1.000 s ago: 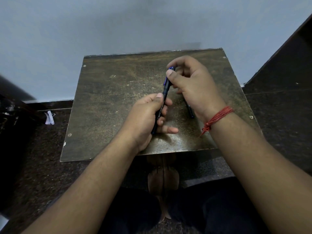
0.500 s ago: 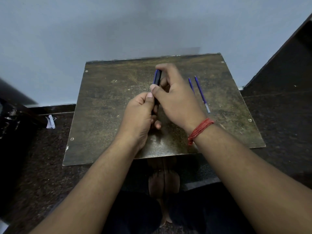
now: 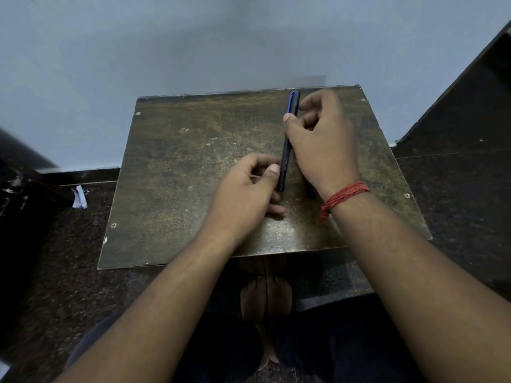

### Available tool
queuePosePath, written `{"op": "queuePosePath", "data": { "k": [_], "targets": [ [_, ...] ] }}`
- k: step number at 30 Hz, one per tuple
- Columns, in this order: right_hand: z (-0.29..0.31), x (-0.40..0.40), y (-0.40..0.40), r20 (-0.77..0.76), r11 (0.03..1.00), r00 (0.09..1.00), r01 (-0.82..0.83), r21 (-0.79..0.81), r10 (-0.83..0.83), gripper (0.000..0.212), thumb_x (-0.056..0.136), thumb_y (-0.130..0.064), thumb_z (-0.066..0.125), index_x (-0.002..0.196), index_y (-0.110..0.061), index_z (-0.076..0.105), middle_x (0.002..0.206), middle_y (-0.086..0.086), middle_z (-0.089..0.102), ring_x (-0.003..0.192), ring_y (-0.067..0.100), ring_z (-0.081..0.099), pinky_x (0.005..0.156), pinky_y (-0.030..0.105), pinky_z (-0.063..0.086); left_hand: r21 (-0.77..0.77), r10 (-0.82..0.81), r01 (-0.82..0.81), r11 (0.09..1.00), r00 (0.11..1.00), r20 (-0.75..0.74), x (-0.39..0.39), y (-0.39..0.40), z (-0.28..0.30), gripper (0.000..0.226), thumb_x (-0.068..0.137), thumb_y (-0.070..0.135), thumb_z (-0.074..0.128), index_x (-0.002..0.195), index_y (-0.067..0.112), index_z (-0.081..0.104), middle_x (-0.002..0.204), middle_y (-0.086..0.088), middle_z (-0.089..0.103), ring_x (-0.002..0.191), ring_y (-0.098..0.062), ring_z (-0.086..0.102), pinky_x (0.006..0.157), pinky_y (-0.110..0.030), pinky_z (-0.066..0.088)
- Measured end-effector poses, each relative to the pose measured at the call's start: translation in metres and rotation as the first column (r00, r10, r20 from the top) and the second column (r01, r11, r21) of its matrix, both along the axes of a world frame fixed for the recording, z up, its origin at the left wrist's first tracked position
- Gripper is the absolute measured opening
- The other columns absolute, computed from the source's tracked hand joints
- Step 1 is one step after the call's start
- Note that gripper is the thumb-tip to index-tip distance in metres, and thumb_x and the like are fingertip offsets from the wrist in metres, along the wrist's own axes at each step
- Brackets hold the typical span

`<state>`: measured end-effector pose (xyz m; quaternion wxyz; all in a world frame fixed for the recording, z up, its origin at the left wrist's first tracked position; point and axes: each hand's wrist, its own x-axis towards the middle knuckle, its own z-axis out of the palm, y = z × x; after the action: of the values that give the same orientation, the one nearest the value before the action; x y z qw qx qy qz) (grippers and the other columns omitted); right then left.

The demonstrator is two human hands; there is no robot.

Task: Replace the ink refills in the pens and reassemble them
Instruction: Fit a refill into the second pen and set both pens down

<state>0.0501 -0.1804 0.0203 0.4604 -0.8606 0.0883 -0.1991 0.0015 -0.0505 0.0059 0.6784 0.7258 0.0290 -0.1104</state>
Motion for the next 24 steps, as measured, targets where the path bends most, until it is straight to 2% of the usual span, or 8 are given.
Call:
{"op": "queuePosePath", "data": {
  "k": [2,5,7,10,13,15,18,24],
  "targets": [
    [-0.001,0.002,-0.005,-0.008,0.996,1.000,0.027,-0.088,-0.028,0.017,0.089,-0.031,0.066,0.097,-0.024,0.053,0.072,-0.010,0.059,0.070,0.008,0.059,0.065,0.029,0.050,0.071,0.070,-0.076,0.995,0.994,0.088,0.001,0.004,0.000,0.012,0.100,0.016,0.054,0.104,0.018,0.064,0.080,-0.010,0.063,0.053,-0.017,0.063,0.058,-0.050,0.061],
    [-0.005,0.001,-0.003,-0.113,0.947,0.994,-0.042,-0.319,0.006,0.017,0.089,-0.035,0.063,0.096,-0.022,0.055,0.082,-0.006,0.064,0.084,0.020,0.062,0.076,0.038,0.053,0.164,0.164,-0.205,0.965,0.958,0.236,0.006,0.014,-0.002,0.010,0.098,0.019,0.055,0.098,0.025,0.063,0.083,-0.003,0.063,0.057,-0.016,0.064,0.054,-0.036,0.057],
    [-0.007,-0.001,0.002,-0.162,0.872,0.987,-0.095,-0.480,0.018,0.018,0.092,-0.036,0.060,0.099,-0.020,0.055,0.088,-0.002,0.067,0.095,0.025,0.059,0.085,0.040,0.047,0.252,0.170,-0.274,0.928,0.914,0.368,0.011,0.019,-0.003,0.009,0.095,0.021,0.056,0.099,0.025,0.063,0.094,0.001,0.064,0.074,-0.015,0.066,0.067,-0.033,0.056],
    [-0.008,-0.002,0.009,-0.173,0.791,0.985,-0.109,-0.602,0.005,0.021,0.094,-0.036,0.057,0.103,-0.018,0.055,0.092,0.002,0.067,0.103,0.029,0.056,0.089,0.043,0.040,0.416,0.050,-0.322,0.851,0.837,0.545,0.013,0.024,-0.004,0.020,0.092,0.019,0.057,0.111,0.015,0.062,0.114,0.000,0.060,0.104,-0.014,0.059,0.093,-0.030,0.049],
    [-0.011,-0.001,0.010,-0.188,0.752,0.982,-0.119,-0.648,-0.008,0.023,0.095,-0.037,0.057,0.104,-0.016,0.056,0.091,0.003,0.067,0.105,0.030,0.056,0.091,0.045,0.040,0.599,-0.082,-0.302,0.741,0.846,0.527,0.014,0.026,-0.006,0.039,0.092,0.025,0.056,0.129,0.014,0.055,0.144,-0.005,0.049,0.136,-0.022,0.040,0.116,-0.039,0.029],
    [-0.012,-0.001,0.011,-0.198,0.742,0.980,-0.125,-0.658,-0.010,0.022,0.096,-0.036,0.056,0.104,-0.016,0.056,0.088,0.002,0.065,0.105,0.030,0.056,0.091,0.045,0.040,0.675,-0.137,-0.275,0.685,0.861,0.490,0.015,0.028,-0.009,0.049,0.092,0.031,0.054,0.137,0.014,0.049,0.157,-0.008,0.036,0.146,-0.025,0.027,0.120,-0.051,0.020],
    [-0.008,-0.001,0.009,-0.198,0.769,0.980,-0.130,-0.626,0.005,0.021,0.096,-0.038,0.057,0.101,-0.018,0.055,0.084,-0.002,0.059,0.104,0.029,0.056,0.091,0.044,0.042,0.705,-0.162,-0.237,0.668,0.879,0.449,0.017,0.030,-0.011,0.054,0.092,0.035,0.052,0.142,0.016,0.044,0.163,-0.008,0.025,0.151,-0.025,0.017,0.121,-0.054,0.013],
    [0.009,-0.004,-0.013,-0.203,0.798,0.979,-0.096,-0.595,-0.034,0.025,0.096,-0.040,0.054,0.104,-0.016,0.057,0.099,0.003,0.067,0.106,0.030,0.055,0.089,0.044,0.048,0.727,-0.143,-0.230,0.647,0.900,0.412,0.020,0.034,-0.010,0.058,0.095,0.035,0.052,0.148,0.016,0.039,0.166,-0.006,0.015,0.153,-0.024,0.009,0.122,-0.054,0.006]
  ]
}}
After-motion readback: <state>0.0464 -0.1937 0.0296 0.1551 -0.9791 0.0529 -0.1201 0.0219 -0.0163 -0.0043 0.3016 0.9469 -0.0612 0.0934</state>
